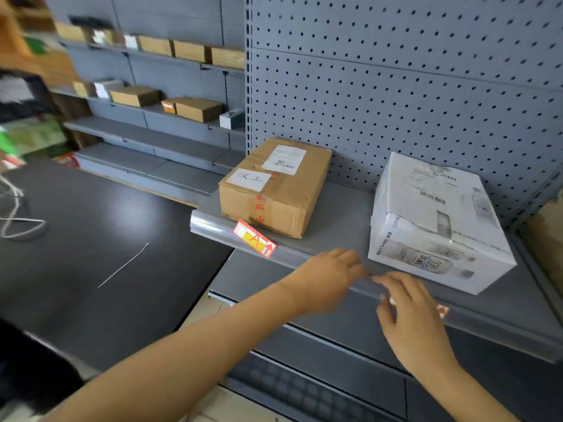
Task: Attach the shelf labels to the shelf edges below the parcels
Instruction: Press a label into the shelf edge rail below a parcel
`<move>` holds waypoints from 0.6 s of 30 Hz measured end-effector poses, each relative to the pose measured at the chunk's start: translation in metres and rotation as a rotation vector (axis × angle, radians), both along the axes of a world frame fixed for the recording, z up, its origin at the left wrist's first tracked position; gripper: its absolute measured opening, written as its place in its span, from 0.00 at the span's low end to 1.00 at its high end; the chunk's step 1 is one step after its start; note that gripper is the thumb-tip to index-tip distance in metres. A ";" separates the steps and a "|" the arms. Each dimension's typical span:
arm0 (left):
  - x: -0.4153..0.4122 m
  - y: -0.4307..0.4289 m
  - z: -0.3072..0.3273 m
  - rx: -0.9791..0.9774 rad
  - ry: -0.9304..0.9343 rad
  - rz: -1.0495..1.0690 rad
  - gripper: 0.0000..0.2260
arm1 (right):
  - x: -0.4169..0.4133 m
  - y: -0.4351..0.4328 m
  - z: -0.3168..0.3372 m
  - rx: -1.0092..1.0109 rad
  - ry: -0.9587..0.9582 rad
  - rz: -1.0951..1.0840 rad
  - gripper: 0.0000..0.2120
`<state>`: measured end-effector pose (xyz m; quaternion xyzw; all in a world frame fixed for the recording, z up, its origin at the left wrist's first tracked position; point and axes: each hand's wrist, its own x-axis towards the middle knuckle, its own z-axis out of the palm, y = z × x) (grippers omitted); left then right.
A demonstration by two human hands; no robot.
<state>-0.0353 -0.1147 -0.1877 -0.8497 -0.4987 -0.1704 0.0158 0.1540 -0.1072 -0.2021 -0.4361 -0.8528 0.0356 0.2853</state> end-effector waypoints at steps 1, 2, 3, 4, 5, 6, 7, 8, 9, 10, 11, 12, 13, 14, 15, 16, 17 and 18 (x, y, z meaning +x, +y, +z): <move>-0.015 -0.003 0.003 -0.001 0.003 0.041 0.18 | -0.010 0.000 -0.002 0.003 0.008 0.017 0.17; -0.030 -0.007 0.007 -0.003 0.020 0.084 0.17 | -0.020 0.000 -0.004 -0.001 0.024 0.031 0.17; -0.045 -0.010 0.012 -0.005 0.055 0.129 0.16 | -0.030 0.000 -0.006 -0.012 0.041 0.042 0.16; -0.061 -0.014 0.017 0.003 0.091 0.177 0.15 | -0.041 -0.001 -0.006 -0.021 0.055 0.054 0.16; -0.076 -0.016 0.022 0.017 0.118 0.222 0.15 | -0.053 -0.002 -0.007 -0.026 0.063 0.067 0.16; -0.091 -0.017 0.026 0.032 0.132 0.262 0.15 | -0.065 -0.003 -0.007 -0.026 0.068 0.081 0.15; -0.106 -0.017 0.028 0.041 0.142 0.292 0.15 | -0.078 -0.004 -0.006 -0.022 0.073 0.095 0.15; -0.120 -0.017 0.031 0.046 0.157 0.311 0.15 | -0.091 -0.004 -0.005 -0.017 0.080 0.107 0.14; -0.133 -0.018 0.032 0.053 0.178 0.322 0.15 | -0.104 -0.004 -0.003 -0.017 0.087 0.115 0.13; -0.145 -0.018 0.032 0.053 0.198 0.323 0.14 | -0.117 -0.004 -0.002 -0.022 0.093 0.115 0.13; -0.157 -0.017 0.032 0.047 0.215 0.309 0.13 | -0.130 -0.004 -0.001 -0.028 0.097 0.107 0.12; -0.167 -0.017 0.032 0.028 0.232 0.290 0.12 | -0.142 -0.004 -0.002 -0.035 0.100 0.095 0.12; -0.175 -0.016 0.031 0.001 0.246 0.271 0.10 | -0.153 -0.005 -0.002 -0.045 0.104 0.080 0.12; -0.182 -0.015 0.031 -0.029 0.253 0.253 0.10 | -0.163 -0.006 -0.003 -0.056 0.109 0.063 0.12; -0.188 -0.013 0.030 -0.054 0.252 0.226 0.09 | -0.172 -0.007 -0.004 -0.063 0.113 0.041 0.12; -0.193 -0.010 0.030 -0.061 0.238 0.193 0.09 | -0.180 -0.007 -0.006 -0.068 0.105 0.019 0.12; -0.197 -0.008 0.030 -0.053 0.216 0.161 0.09 | -0.186 -0.007 -0.008 -0.066 0.084 0.000 0.12; -0.201 -0.006 0.030 -0.040 0.194 0.132 0.09 | -0.191 -0.007 -0.010 -0.063 0.066 -0.021 0.11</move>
